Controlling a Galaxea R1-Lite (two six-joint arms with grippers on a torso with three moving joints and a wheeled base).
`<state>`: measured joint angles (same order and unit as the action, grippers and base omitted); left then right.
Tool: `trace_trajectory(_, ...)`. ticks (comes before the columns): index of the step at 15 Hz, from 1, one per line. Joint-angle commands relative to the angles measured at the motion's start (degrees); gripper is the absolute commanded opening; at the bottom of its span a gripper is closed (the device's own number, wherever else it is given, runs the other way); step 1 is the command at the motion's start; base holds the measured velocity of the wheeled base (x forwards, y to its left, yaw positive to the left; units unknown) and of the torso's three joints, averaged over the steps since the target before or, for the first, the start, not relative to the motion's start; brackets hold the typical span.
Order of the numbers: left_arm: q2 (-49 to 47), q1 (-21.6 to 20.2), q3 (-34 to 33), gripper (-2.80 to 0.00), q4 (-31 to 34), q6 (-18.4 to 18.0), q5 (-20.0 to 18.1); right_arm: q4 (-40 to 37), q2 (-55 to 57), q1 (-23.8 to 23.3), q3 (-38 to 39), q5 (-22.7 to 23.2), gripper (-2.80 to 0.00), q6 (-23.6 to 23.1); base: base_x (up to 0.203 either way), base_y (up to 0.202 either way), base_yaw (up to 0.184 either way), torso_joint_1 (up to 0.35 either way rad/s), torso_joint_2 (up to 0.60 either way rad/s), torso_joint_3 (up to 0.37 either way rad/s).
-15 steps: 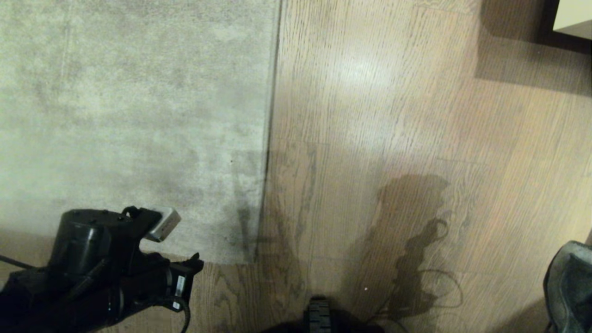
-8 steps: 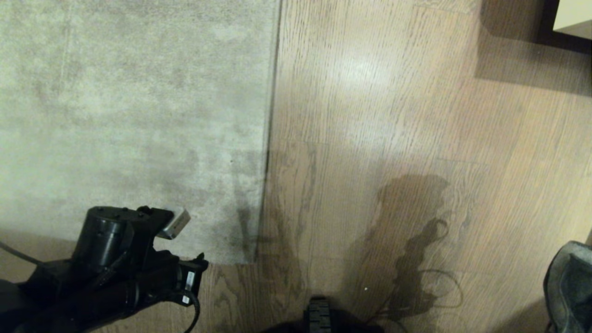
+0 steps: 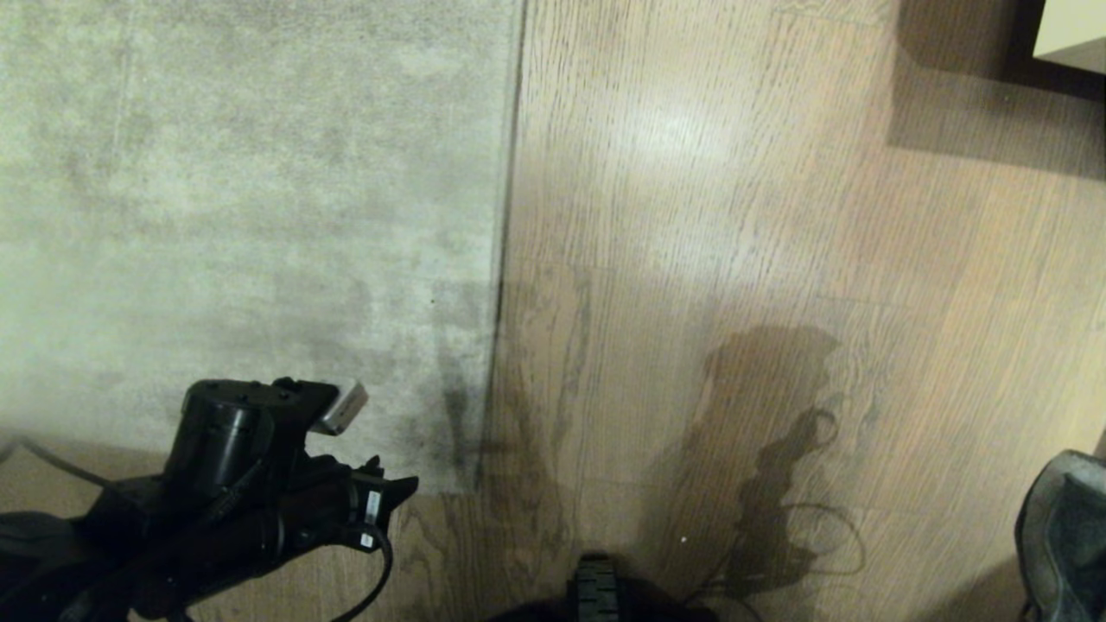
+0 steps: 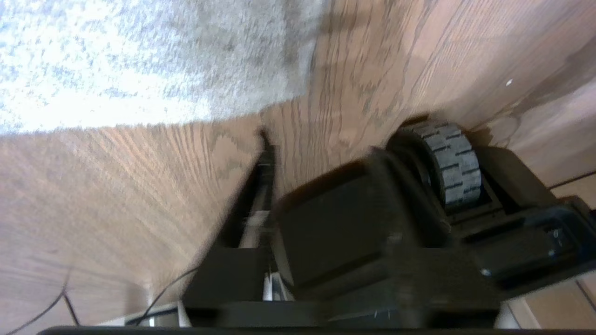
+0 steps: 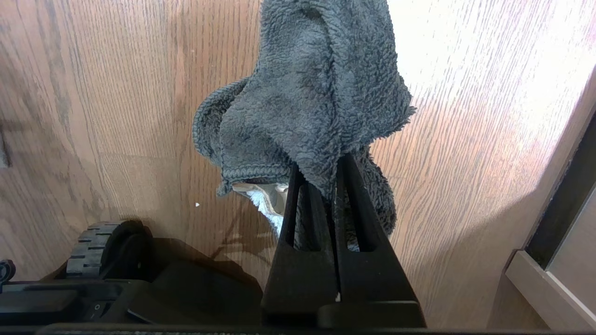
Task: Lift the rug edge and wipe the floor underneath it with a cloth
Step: Lift up the carpet
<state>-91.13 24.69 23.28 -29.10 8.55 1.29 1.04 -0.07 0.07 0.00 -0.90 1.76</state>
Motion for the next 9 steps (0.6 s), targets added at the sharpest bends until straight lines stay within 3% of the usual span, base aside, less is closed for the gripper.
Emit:
trace_trajectory(1, -1.6, 0.0, -0.1, 0.0, -0.6, 0.1, -0.1, 0.0, 0.1, 0.0, 0.0, 0.0, -2.8, 0.0, 0.0, 0.0, 0.0, 0.0, 0.0, 0.0)
trace_trajectory(4, -2.0, 0.0, -0.8, 0.0, -0.8, 0.2, -0.5, 0.0, 0.1, 0.0, 0.0, 0.0, -2.8, 0.0, 0.0, 0.0, 0.0, 0.0, 0.0, 0.0)
trace_trajectory(9, -6.9, 0.3, -1.5, 0.0, -8.4, -0.5, 1.9, 0.0, 0.1, 0.0, 0.0, 0.0, -2.8, 0.0, 0.0, 0.0, 0.0, 0.0, 0.0, 0.0)
